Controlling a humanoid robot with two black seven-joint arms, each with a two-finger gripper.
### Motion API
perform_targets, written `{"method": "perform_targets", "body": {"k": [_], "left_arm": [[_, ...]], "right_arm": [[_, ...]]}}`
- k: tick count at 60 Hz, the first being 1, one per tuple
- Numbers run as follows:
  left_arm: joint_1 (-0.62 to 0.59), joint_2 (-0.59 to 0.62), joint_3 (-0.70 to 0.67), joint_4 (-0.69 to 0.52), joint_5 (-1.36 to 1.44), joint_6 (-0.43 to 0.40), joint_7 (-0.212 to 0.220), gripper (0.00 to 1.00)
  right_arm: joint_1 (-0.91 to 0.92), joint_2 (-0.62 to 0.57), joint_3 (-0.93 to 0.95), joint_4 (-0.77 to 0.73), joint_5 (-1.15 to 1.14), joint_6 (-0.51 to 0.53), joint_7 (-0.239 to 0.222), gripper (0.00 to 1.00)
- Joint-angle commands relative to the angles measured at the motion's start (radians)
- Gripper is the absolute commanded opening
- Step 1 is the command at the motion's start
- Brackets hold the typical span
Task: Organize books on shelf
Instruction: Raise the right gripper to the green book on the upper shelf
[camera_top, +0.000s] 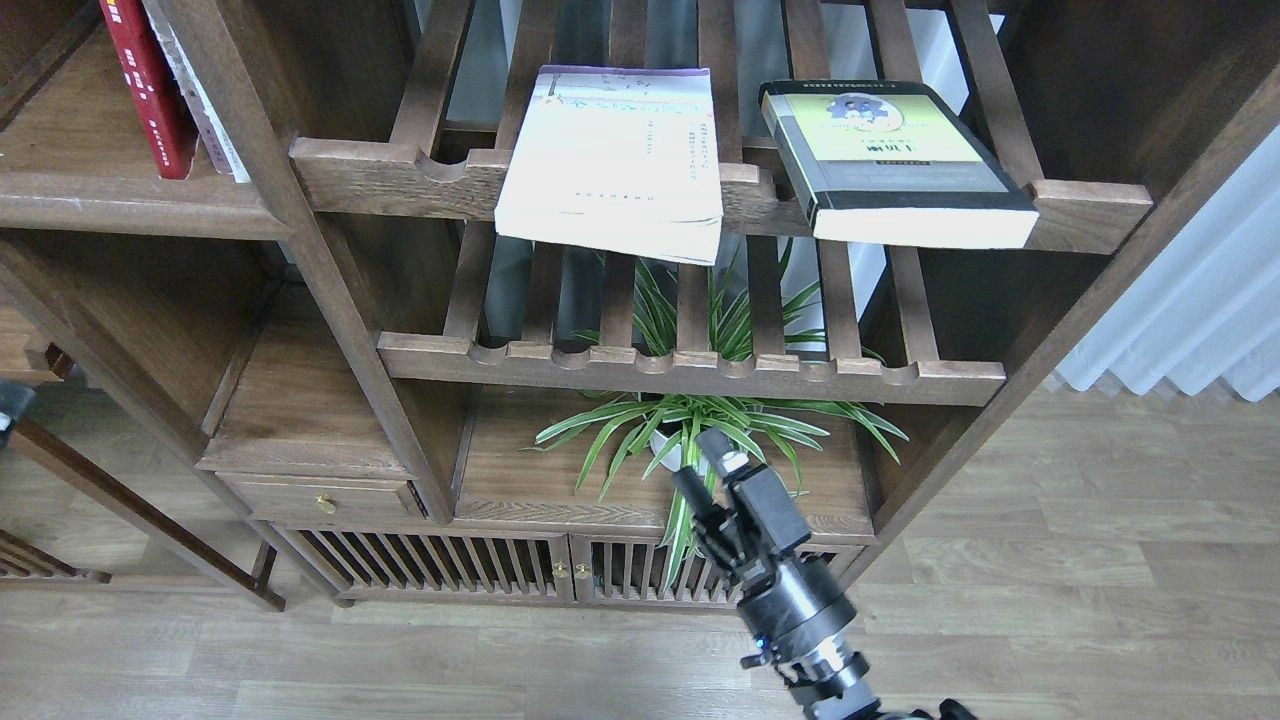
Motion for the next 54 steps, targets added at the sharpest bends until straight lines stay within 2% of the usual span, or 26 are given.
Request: {"method": "perform_targets", "body": {"k": [1,7,26,54], "left_arm": [[0.015,-0.01,0.014,0.001,0.0,0.0,0.0,0.86],[0.015,-0.01,0.016,0.004,0.0,0.0,0.0,0.87],[0.016,-0.01,0.025,0.006,0.002,0.0,0.003,0.87],[0.015,-0.01,0.034,0.006,0.002,0.0,0.008,0.87]], "right_arm": [[0.0,-0.023,0.075,0.022,0.002,0.0,0.0,0.96],[-0.007,-0.107,0.138,0.097,0.02,0.0,0.0,0.96],[-0.014,-0.213,0.25,0.157,0.038,0.0,0.0,0.96],[0.078,-0.228,0.25,0.175,0.038,0.0,-0.006,0.92]]}}
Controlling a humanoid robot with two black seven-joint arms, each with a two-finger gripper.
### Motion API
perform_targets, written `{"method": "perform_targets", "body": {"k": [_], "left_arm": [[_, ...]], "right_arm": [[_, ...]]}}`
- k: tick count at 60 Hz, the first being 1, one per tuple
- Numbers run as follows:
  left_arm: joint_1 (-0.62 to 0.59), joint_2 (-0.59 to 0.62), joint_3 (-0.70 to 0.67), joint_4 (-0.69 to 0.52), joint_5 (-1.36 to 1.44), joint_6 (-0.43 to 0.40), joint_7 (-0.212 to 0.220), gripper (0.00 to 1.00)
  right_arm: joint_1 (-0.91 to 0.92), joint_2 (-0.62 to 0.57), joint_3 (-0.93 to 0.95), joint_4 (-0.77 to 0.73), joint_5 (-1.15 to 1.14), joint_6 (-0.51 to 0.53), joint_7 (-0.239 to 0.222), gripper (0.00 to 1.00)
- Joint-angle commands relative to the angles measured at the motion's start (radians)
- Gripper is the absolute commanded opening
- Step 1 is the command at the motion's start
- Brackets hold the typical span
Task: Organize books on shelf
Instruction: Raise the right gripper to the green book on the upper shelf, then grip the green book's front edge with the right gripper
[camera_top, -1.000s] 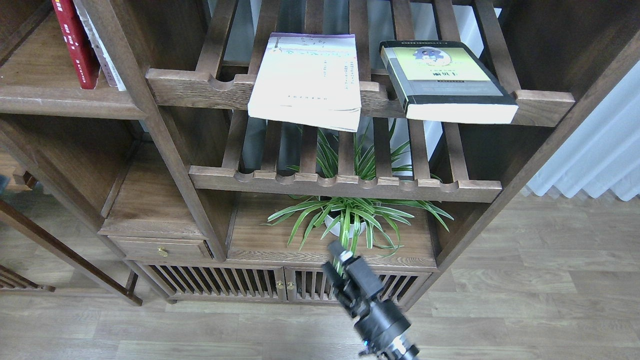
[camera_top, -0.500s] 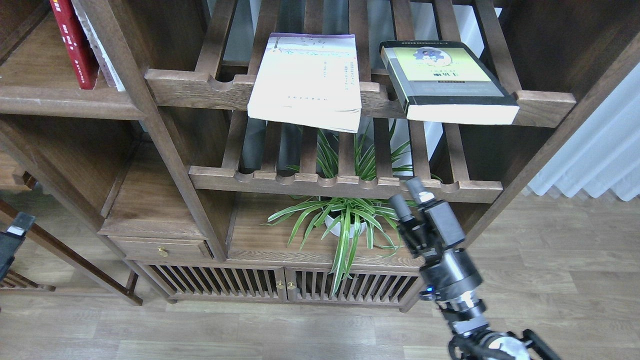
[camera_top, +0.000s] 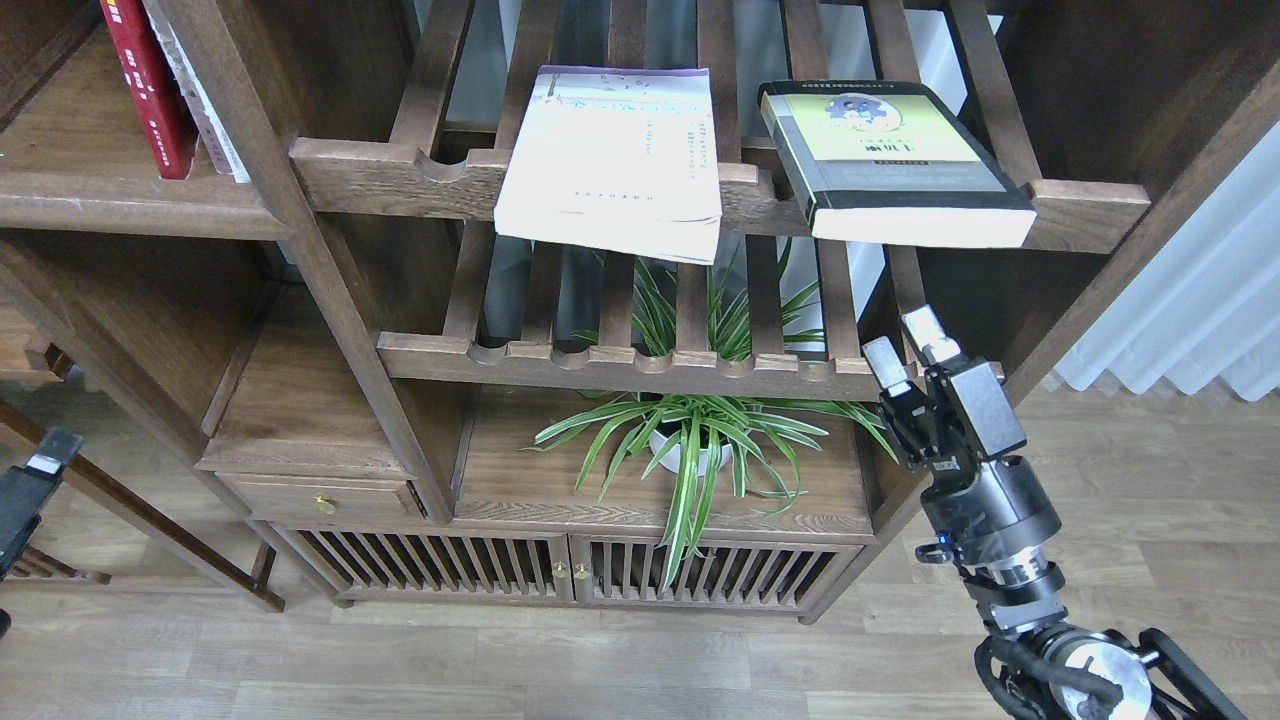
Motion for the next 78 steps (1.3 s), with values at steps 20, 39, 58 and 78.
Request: {"method": "perform_targets", "body": {"k": [20,39,58,78], "left_arm": [[-0.001,0.002,0.0,0.0,0.0,0.0,0.001,0.87],[-0.001,0.002,0.0,0.002,0.0,0.0,0.001,0.88],[0.0,0.002,-0.003,0.014,0.0,0.0,-0.004,0.89],[-0.001,0.002,-0.006,0.014,-0.002,0.0,-0.004,0.9]], "right_arm": [[0.094,-0.001,0.0,0.001,0.0,0.0,-0.004,0.93],[0.123,-0.009,0.003,-0.013,-0.001,0.0,-0.004,0.94],[0.131,-0.049,0.02,-0.032,-0.001,0.0,-0.005,0.96],[0.146,-0.07,0.049,-0.033,0.002,0.0,-0.005,0.95]]}}
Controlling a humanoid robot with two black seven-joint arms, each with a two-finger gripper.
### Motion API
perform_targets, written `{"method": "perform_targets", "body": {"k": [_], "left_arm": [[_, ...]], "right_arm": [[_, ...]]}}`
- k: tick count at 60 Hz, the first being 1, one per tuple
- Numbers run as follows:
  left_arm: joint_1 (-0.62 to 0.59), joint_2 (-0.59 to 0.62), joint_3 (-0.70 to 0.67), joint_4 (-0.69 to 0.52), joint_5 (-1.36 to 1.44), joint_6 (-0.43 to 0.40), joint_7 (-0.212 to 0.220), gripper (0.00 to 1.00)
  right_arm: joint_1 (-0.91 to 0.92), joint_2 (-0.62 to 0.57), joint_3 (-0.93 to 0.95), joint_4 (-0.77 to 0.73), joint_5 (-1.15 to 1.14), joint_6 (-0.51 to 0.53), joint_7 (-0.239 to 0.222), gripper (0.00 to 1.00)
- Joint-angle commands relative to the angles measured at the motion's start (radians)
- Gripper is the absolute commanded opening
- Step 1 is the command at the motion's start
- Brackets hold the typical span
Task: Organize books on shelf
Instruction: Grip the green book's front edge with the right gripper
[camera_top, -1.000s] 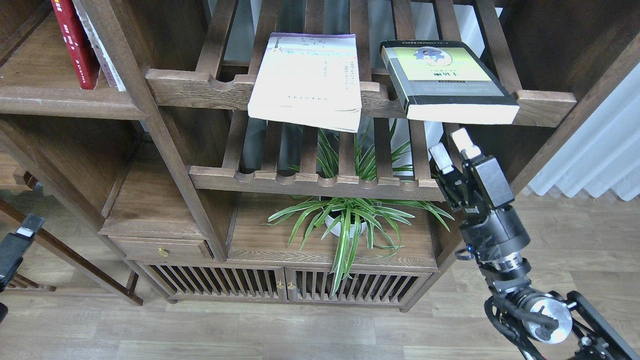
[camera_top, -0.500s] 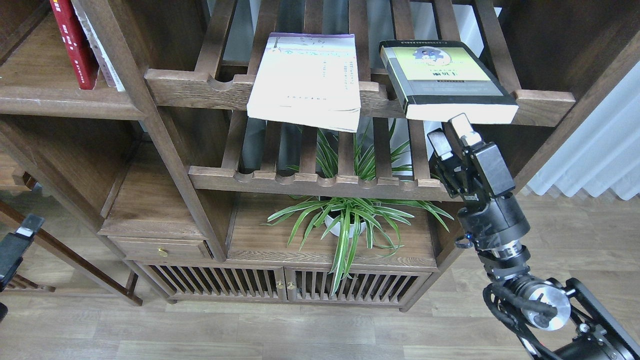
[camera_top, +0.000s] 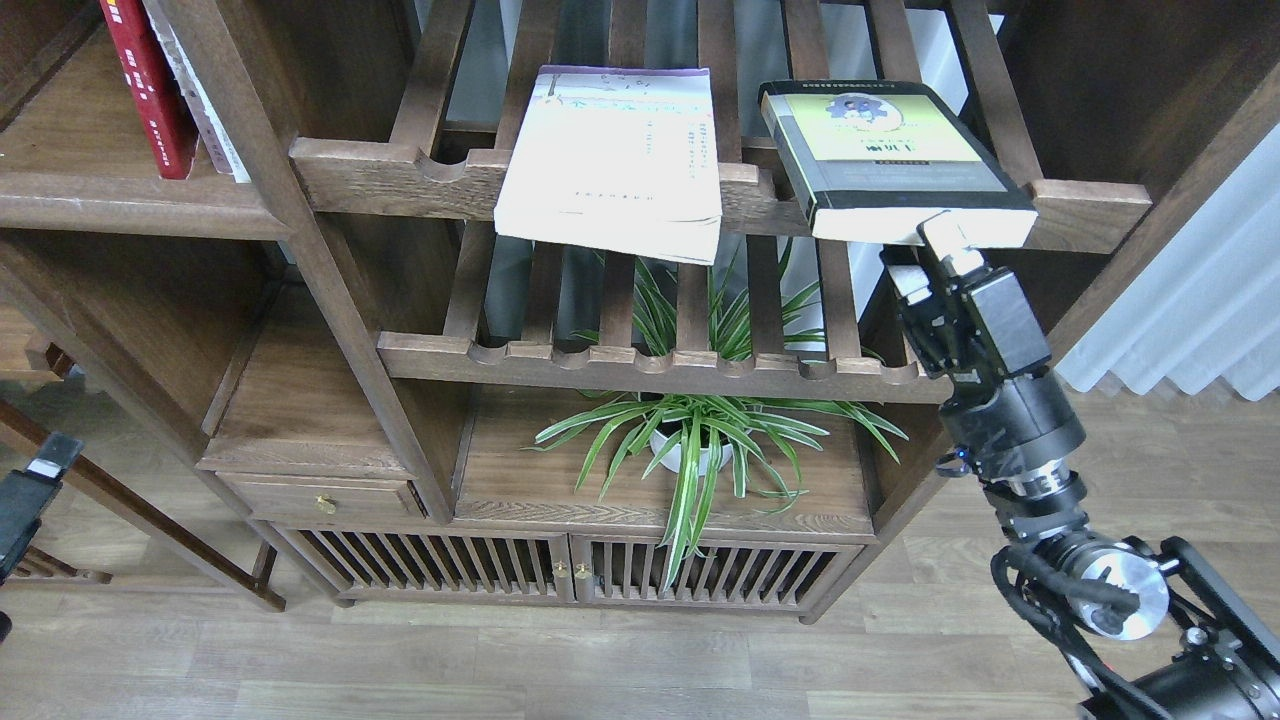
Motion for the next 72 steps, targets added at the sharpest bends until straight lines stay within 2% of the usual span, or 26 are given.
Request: {"method": "perform_targets", "body": {"k": [1,72], "left_arm": [[-0.001,0.0,-0.003,0.0,0.0,0.0,0.0,0.9],[-0.001,0.003,-0.02,0.008,-0.002,0.0,-0.002,0.92]], "right_arm": [[0.003,-0.016,0.006,-0.002,0.002,0.0,0.0,0.96],[0.039,-0.056,0.017,-0.015,0.006,0.0,0.0,0.95]]}}
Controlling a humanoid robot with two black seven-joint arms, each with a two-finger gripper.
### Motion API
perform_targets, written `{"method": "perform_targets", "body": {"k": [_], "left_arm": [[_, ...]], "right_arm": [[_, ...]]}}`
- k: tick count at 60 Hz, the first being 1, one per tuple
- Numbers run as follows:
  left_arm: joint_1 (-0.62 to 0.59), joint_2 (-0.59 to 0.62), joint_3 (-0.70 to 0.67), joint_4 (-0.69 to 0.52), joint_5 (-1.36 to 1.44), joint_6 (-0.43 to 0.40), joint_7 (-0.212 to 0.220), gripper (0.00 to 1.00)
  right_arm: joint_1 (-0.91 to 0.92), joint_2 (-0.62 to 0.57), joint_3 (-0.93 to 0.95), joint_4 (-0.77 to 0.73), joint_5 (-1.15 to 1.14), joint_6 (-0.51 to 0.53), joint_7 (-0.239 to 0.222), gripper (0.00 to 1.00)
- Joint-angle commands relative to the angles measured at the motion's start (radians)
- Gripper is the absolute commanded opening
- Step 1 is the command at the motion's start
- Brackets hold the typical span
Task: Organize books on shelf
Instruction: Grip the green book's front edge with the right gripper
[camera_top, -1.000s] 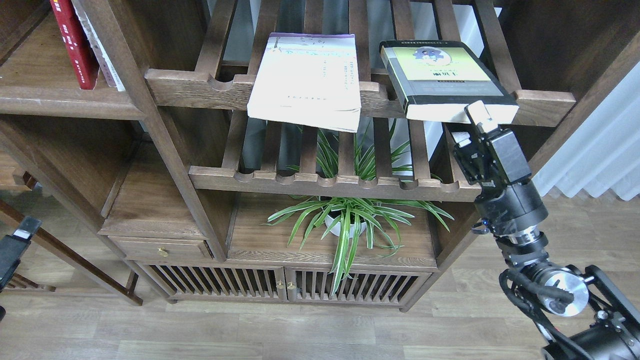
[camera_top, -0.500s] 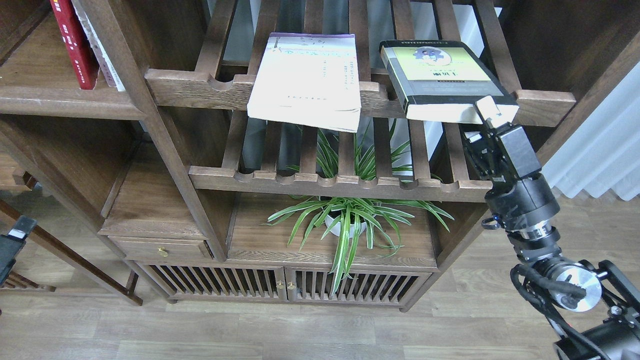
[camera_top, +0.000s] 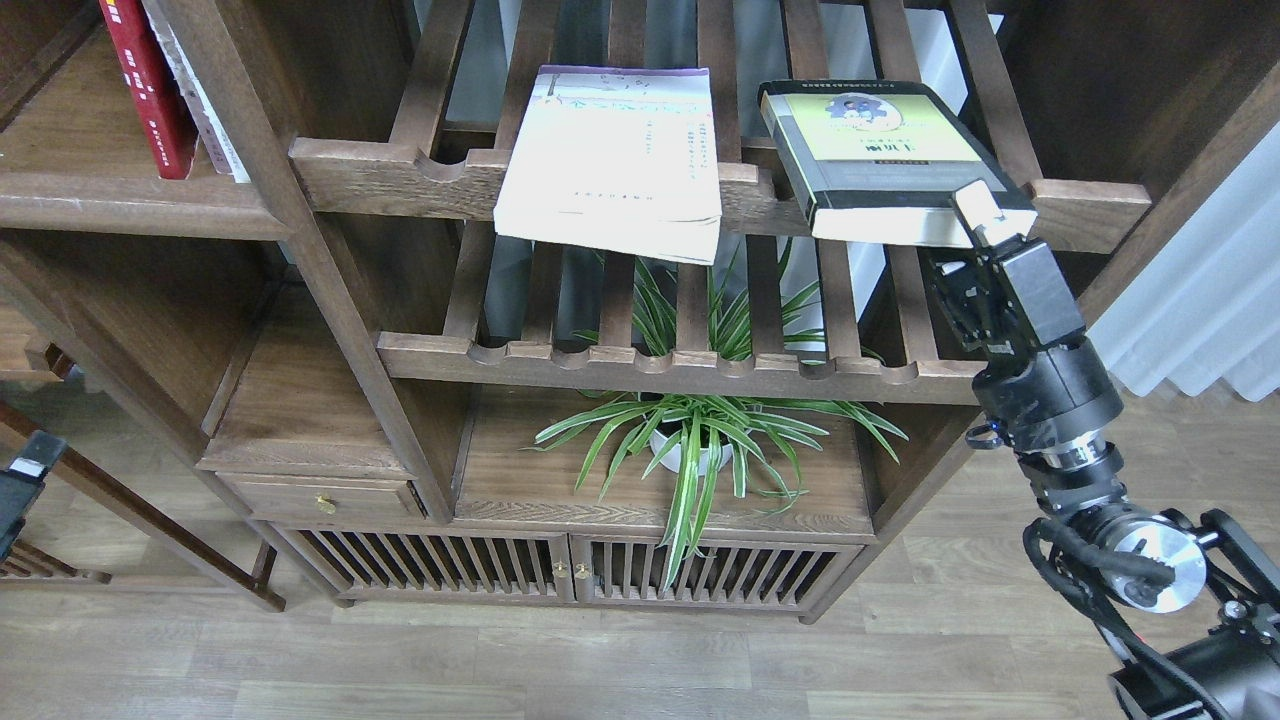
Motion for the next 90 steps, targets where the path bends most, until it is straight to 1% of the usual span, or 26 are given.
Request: {"method": "perform_targets", "body": {"k": [1,11,18,23,34,49,61,74,90], "left_arm": [[0.0,0.002,-0.001,0.0,0.0,0.0,0.0,0.92],[-0.001,0.003,-0.001,0.0,0.0,0.0,0.0,0.92],[-0.001,0.003,-0.001,0.0,0.0,0.0,0.0,0.92],[-0.001,0.005,-0.001,0.0,0.0,0.0,0.0,0.92],[-0.001,0.005,-0.001,0.0,0.0,0.0,0.0,0.92],[-0.001,0.006,-0.001,0.0,0.0,0.0,0.0,0.92],[-0.003,0.009,-0.001,0.0,0.0,0.0,0.0,0.92],[-0.003,0.009,-0.001,0.0,0.0,0.0,0.0,0.92],[-0.003,0.009,-0.001,0.0,0.0,0.0,0.0,0.92]], "right_arm": [[0.004,0.001,0.001,0.0,0.0,0.0,0.001,0.95],[0.007,0.001,0.003,0.0,0.002,0.0,0.001,0.93],[0.006,0.001,0.001,0.0,0.002,0.0,0.001,0.9],[0.007,0.004,0.001,0.0,0.002,0.0,0.001,0.89],[0.015,0.006,0.001,0.0,0.003,0.0,0.003,0.91],[0.018,0.006,0.001,-0.011,0.006,0.0,0.001,0.92],[-0.005,0.001,-0.011,-0.014,0.006,0.0,0.0,0.96],[-0.04,-0.042,-0.005,-0.014,0.011,0.0,-0.005,0.96],[-0.04,-0.048,-0.002,0.002,0.061,0.0,-0.003,0.95]]}}
